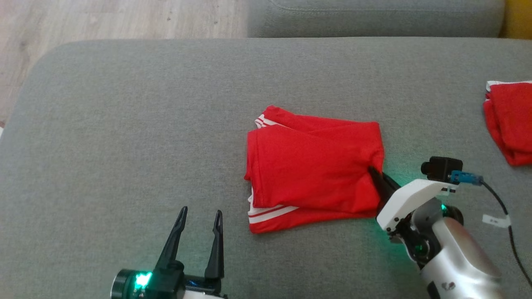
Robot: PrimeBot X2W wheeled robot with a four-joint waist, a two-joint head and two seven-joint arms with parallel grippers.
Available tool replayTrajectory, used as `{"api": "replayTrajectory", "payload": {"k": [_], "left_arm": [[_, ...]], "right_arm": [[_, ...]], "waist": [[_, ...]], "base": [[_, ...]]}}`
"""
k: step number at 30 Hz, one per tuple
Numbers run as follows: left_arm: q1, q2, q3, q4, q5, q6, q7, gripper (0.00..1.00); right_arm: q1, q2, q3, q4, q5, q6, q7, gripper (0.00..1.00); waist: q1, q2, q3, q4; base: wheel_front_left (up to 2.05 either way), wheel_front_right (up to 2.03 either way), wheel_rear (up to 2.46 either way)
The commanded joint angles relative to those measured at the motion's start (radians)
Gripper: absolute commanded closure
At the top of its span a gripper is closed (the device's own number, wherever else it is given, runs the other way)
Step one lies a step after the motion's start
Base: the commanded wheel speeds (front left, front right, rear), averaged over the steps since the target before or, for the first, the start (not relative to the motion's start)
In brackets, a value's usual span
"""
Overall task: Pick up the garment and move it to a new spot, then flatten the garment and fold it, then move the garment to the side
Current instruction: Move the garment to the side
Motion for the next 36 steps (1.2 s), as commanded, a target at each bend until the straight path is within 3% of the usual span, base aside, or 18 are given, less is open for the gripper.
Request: {"api": "replayTrajectory", "payload": {"k": [1, 7, 14, 23, 24, 25, 30, 36], "left_arm": [[-0.033, -0.008, 0.029, -0.042, -0.001, 0.012, -0.01, 0.0], [-0.045, -0.008, 0.051, -0.116, -0.053, 0.004, -0.01, 0.0], [-0.113, -0.008, 0.061, -0.19, -0.035, -0.035, -0.01, 0.0], [-0.195, -0.008, 0.064, -0.269, -0.002, -0.064, -0.01, 0.0], [-0.2, -0.008, 0.064, -0.271, -0.001, -0.065, -0.01, 0.0], [-0.204, -0.008, 0.064, -0.271, -0.001, -0.065, -0.01, 0.0], [-0.206, -0.008, 0.069, -0.253, -0.003, -0.065, -0.01, 0.0], [-0.169, -0.008, 0.082, -0.198, -0.011, -0.055, -0.01, 0.0]], "right_arm": [[-0.044, -0.027, 0.026, -0.037, 0.006, 0.007, -0.02, 1.0], [-0.134, -0.158, 0.031, -0.068, -0.02, 0.007, -0.036, 1.0], [-0.294, -0.35, -0.014, -0.1, -0.071, 0.007, -0.017, 1.0], [-0.41, -0.52, -0.122, -0.096, -0.154, 0.007, 0.012, 1.0], [-0.412, -0.522, -0.143, -0.087, -0.164, 0.007, 0.015, 0.87], [-0.413, -0.521, -0.16, -0.078, -0.173, 0.007, 0.016, 0.0], [-0.397, -0.487, -0.185, -0.069, -0.2, 0.007, -0.031, 0.0], [-0.266, -0.368, -0.136, -0.123, -0.231, 0.007, -0.117, 0.0]], "waist": [[0.0, 0.0, 0.005, -0.013], [0.0, 0.0, 0.048, -0.087], [0.0, 0.0, 0.141, -0.181], [0.0, 0.0, 0.242, -0.226], [0.0, 0.0, 0.245, -0.228], [0.0, 0.0, 0.246, -0.228], [0.0, 0.0, 0.222, -0.225], [0.0, 0.0, 0.117, -0.197]], "base": [[0.0, 0.0, 0.0], [0.0, 0.0, 0.0], [0.0, 0.0, 0.0], [0.0, 0.0, 0.0], [0.0, 0.0, 0.0], [0.0, 0.0, 0.0], [0.0, 0.0, 0.0], [0.0, 0.0, 0.0]]}}
